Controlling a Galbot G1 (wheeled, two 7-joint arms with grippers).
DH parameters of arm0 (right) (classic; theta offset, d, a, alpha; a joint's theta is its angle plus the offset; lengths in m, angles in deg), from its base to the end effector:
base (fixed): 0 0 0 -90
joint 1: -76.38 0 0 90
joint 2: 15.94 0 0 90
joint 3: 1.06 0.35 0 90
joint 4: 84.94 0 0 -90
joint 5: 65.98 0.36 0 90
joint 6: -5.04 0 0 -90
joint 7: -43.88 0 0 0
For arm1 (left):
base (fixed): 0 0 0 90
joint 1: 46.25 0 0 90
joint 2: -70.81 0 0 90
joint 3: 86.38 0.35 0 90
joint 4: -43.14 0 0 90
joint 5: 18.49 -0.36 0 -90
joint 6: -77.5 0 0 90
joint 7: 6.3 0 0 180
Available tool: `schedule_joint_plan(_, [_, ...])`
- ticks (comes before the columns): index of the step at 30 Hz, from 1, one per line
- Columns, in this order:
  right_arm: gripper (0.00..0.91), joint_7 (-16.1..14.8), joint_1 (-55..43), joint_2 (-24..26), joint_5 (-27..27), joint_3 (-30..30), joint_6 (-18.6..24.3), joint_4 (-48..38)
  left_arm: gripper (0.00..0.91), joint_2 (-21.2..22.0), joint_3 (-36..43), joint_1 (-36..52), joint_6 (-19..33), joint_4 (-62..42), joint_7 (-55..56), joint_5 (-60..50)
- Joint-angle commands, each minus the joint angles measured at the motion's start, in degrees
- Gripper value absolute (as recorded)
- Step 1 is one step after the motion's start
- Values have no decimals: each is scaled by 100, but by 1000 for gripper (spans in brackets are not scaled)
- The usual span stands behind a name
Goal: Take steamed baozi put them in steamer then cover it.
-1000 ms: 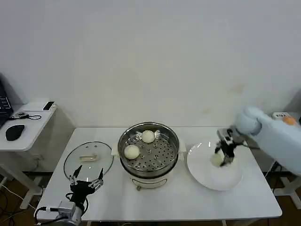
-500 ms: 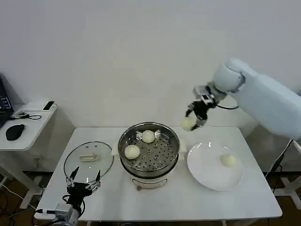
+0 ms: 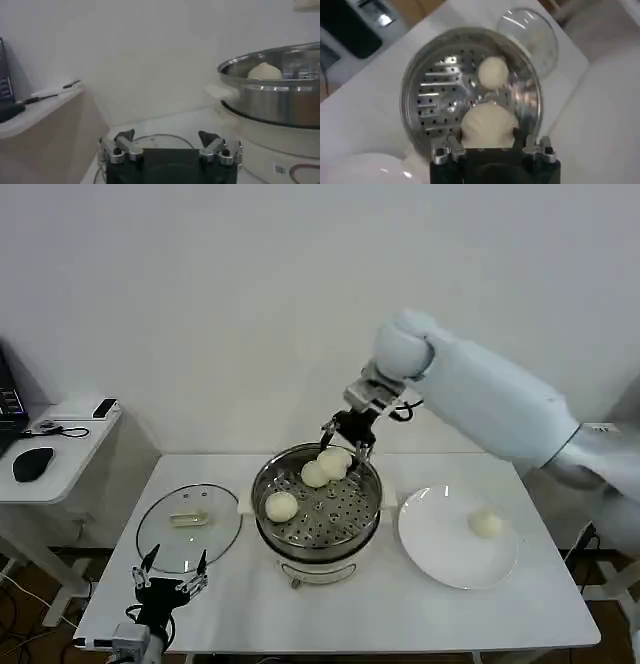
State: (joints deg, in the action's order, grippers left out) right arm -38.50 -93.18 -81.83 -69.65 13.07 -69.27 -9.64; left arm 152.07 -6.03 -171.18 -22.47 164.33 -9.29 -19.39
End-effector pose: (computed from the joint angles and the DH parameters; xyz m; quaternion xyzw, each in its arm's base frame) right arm 0.5472 0.1279 -0.0144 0.6962 -0.2576 0.6686 0.0440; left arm 0.1608 0.0759 -0.2999 0.0130 -0.9870 -0.1113 0.1153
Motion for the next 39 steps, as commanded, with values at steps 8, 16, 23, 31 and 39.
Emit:
schedule_joint_plan(8, [705, 172, 491, -63, -859, -425, 1032, 682, 907, 192, -76, -120, 4, 257, 2, -28])
schedule_joint_plan(16, [705, 242, 533, -161, -1001, -518, 972, 746, 907, 201, -42, -110, 12, 243, 13, -28])
schedule_joint_plan(23, [715, 294, 641, -252, -1086, -554, 982, 549, 907, 205, -11, -94, 23, 208, 16, -30])
schedule_joint_plan(31, [715, 304, 715, -275, -985, -557, 894, 657, 907, 170, -30, -82, 14, 211, 2, -24])
schedule_joint_plan(39, [907, 359, 711, -336, -1079, -571, 897, 571, 907, 154, -34, -76, 14, 206, 1, -22])
